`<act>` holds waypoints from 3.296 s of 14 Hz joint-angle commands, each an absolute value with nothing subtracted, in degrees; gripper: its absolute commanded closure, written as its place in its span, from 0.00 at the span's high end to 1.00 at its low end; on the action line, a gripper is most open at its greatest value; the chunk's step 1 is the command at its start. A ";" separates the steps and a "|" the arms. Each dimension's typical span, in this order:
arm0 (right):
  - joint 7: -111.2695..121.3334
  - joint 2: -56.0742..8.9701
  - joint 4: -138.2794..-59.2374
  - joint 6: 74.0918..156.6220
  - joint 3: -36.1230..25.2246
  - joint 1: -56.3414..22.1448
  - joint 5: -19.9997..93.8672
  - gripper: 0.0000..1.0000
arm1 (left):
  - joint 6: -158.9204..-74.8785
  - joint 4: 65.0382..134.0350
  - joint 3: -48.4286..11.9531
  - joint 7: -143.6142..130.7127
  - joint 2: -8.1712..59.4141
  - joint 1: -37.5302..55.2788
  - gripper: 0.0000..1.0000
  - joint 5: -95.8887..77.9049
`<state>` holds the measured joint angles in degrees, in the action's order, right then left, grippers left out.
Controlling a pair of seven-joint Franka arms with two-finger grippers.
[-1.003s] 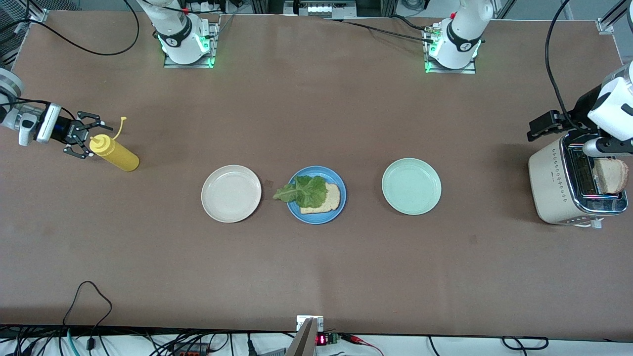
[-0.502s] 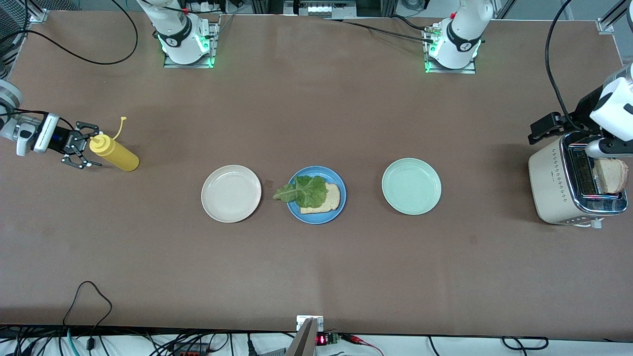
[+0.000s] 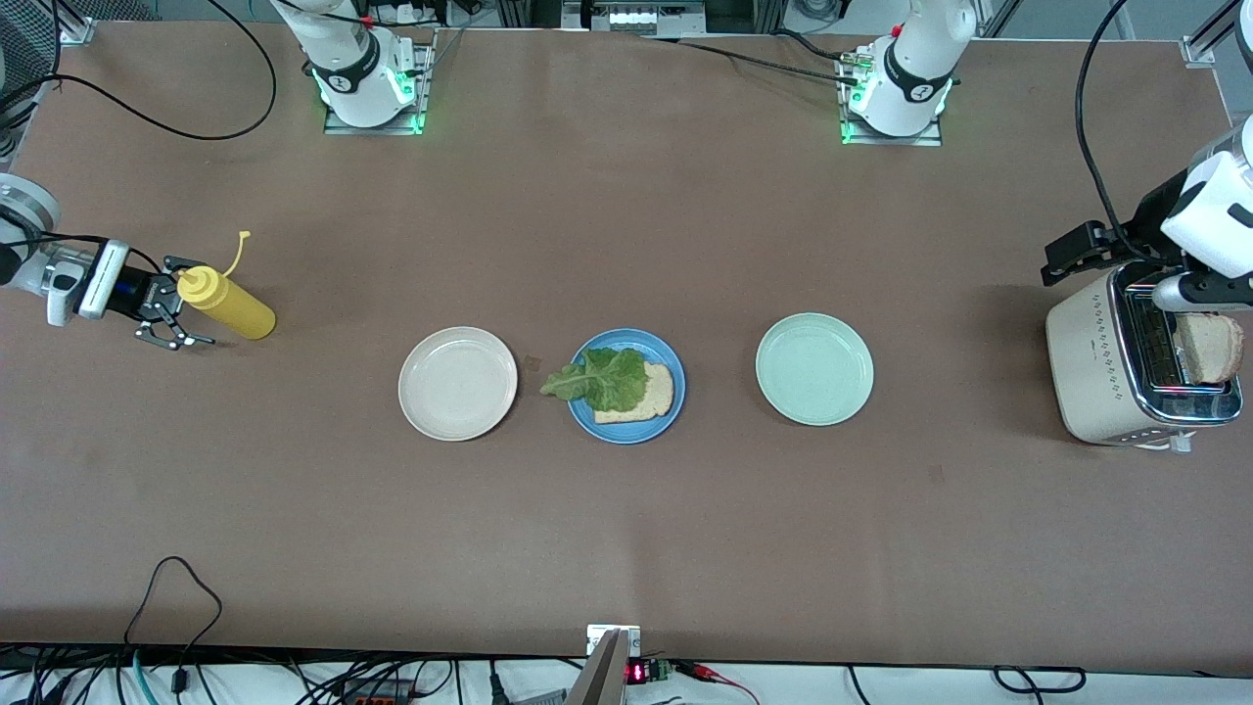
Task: Make sandwich in blue plate with both arms
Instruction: 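Lower the right gripper around the yellow squeeze bottle and close it, then lift the yellow bottle with the right gripper toward the blue plate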
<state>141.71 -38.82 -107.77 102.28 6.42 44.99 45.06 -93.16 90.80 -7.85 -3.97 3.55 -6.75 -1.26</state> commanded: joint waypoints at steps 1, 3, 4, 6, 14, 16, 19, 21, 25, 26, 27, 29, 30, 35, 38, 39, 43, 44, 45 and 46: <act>141.77 -39.64 -106.61 101.69 7.56 45.18 46.05 1.00 | -92.90 89.74 -7.73 -3.16 3.43 -6.51 1.00 -1.93; 141.77 -39.64 -106.52 101.69 8.61 45.18 46.05 1.00 | -92.90 89.74 -6.69 -3.16 3.43 -4.76 1.00 -1.93; 141.85 -39.64 -106.52 101.69 8.70 45.09 46.14 1.00 | -92.90 89.74 -6.59 -3.16 3.43 -4.66 1.00 -1.93; 142.21 -39.99 -106.52 101.25 8.79 44.91 46.05 1.00 | -92.90 89.74 -6.59 -3.16 3.43 -4.92 1.00 -1.93; 142.29 -41.13 -107.05 101.25 10.98 43.51 46.05 1.00 | -93.25 90.79 -6.50 -3.08 3.60 -7.47 1.00 -1.85; 142.21 -41.13 -107.05 101.25 11.07 42.81 46.05 1.00 | -93.34 90.79 -6.76 -3.08 3.60 -7.47 1.00 -1.85; 142.29 -41.13 -106.96 101.42 11.25 42.01 46.05 1.00 | -93.16 90.79 -7.21 -1.59 3.52 -7.30 1.00 -1.15; 142.29 -41.13 -106.79 101.51 11.25 41.92 45.44 0.75 | -92.90 90.79 -7.38 -1.23 3.43 -7.29 1.00 -0.88; 142.12 -41.04 -106.79 101.95 11.34 41.84 43.86 0.00 | -92.03 90.88 -7.38 -1.49 3.25 -7.38 1.00 -1.05; 141.95 -41.04 -106.61 102.21 11.34 41.57 43.86 0.00 | -91.93 90.88 -7.38 -1.49 3.16 -7.38 1.00 -1.05; 141.60 -40.87 -106.61 102.39 11.34 40.96 43.07 0.00 | -91.93 90.88 -7.38 -1.49 3.16 -7.38 1.00 -1.05; 141.33 -40.26 -106.61 103.18 11.34 40.26 42.28 0.00 | -91.93 90.88 -7.38 -1.49 3.16 -7.38 1.00 -1.05; 141.24 -39.30 -106.52 103.44 11.34 39.12 41.93 0.00 | -91.93 90.79 -7.38 -1.49 3.16 -7.38 1.00 -1.05; 139.67 -34.73 -106.52 104.06 11.34 36.31 41.05 0.00 | -91.93 90.79 -7.47 -1.49 3.16 -7.29 1.00 -1.05; 131.60 -29.46 -106.52 106.60 13.61 32.79 36.49 0.00 | -91.93 90.79 -7.38 -1.32 3.16 -7.38 1.00 -1.05; 128.01 -27.96 -106.52 106.70 14.49 31.83 34.73 0.00 | -91.85 90.79 -7.38 -1.32 3.16 -7.38 1.00 -1.05; 117.54 -24.36 -106.44 109.42 19.33 29.63 28.31 0.00 | -91.85 90.79 -7.29 -1.32 3.25 -7.47 1.00 -1.05; 114.81 -23.56 -106.44 109.42 19.42 28.31 27.43 0.00 | -91.85 90.79 -7.29 -1.32 3.25 -7.47 1.00 -1.05; 112.35 -23.12 -106.44 109.51 19.68 27.52 26.20 0.00 | -91.85 90.79 -7.29 -1.32 3.25 -7.47 1.00 -1.05; 109.71 -22.94 -106.17 109.69 19.77 26.29 24.80 0.00 | -91.85 90.79 -7.29 -1.32 3.25 -7.47 1.00 -1.05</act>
<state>114.26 -24.82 -105.49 109.28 19.55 27.69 27.22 -92.50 90.71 -7.22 -2.82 3.77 -7.20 -1.25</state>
